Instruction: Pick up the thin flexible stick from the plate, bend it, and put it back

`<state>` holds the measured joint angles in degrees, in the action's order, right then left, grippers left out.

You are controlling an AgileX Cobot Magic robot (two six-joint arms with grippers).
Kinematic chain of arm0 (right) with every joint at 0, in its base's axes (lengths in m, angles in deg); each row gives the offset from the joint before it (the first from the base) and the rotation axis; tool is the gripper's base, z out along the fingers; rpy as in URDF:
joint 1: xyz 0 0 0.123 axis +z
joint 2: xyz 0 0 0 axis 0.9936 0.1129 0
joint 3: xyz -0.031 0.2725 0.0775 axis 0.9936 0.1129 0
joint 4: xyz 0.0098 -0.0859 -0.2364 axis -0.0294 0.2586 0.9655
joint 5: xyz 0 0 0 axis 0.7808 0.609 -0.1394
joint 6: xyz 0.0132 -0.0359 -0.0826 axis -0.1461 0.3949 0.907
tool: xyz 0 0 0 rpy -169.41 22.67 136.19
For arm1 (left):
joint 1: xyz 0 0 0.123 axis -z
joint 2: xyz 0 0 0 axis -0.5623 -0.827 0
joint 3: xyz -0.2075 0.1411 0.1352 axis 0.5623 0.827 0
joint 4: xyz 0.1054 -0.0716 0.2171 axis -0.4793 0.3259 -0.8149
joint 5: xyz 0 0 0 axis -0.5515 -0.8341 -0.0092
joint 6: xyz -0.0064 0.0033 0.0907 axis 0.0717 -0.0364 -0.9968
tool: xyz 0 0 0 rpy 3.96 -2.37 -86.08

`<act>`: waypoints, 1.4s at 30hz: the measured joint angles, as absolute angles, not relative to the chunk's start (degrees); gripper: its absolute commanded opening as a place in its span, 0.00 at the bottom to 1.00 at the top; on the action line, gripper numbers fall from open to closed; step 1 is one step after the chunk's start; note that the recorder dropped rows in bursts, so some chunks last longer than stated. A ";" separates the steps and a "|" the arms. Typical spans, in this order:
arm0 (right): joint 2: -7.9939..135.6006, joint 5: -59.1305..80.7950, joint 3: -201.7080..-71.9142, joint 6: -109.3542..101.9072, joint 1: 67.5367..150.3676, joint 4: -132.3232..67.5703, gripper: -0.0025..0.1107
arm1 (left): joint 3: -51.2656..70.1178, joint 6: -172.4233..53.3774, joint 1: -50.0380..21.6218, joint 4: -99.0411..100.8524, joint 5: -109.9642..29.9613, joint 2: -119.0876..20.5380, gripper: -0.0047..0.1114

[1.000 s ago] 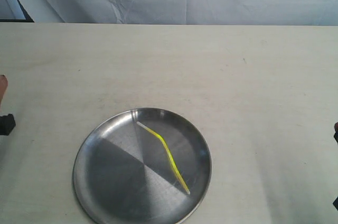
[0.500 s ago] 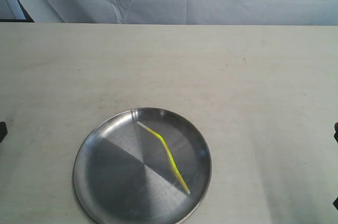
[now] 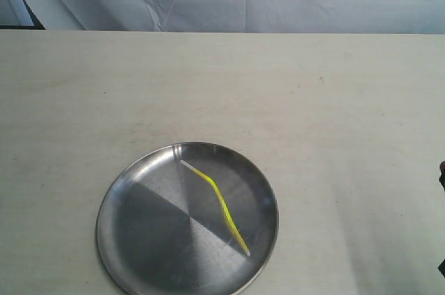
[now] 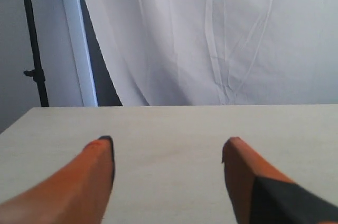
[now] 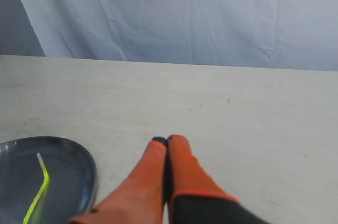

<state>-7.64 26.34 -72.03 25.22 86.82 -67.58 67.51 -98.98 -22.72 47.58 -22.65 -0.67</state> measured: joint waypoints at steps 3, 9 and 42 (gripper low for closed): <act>-7.64 26.34 -72.03 25.22 86.82 -67.58 0.02 | 67.51 -100.31 -23.07 47.58 -24.93 0.68 0.54; -7.64 26.34 -72.03 25.33 86.82 -67.98 0.02 | 69.20 -100.99 -23.28 46.52 -26.40 1.02 0.54; -7.64 26.44 -72.03 25.33 86.82 -67.98 0.02 | 69.86 -50.17 -36.38 -1.48 -53.42 20.14 0.54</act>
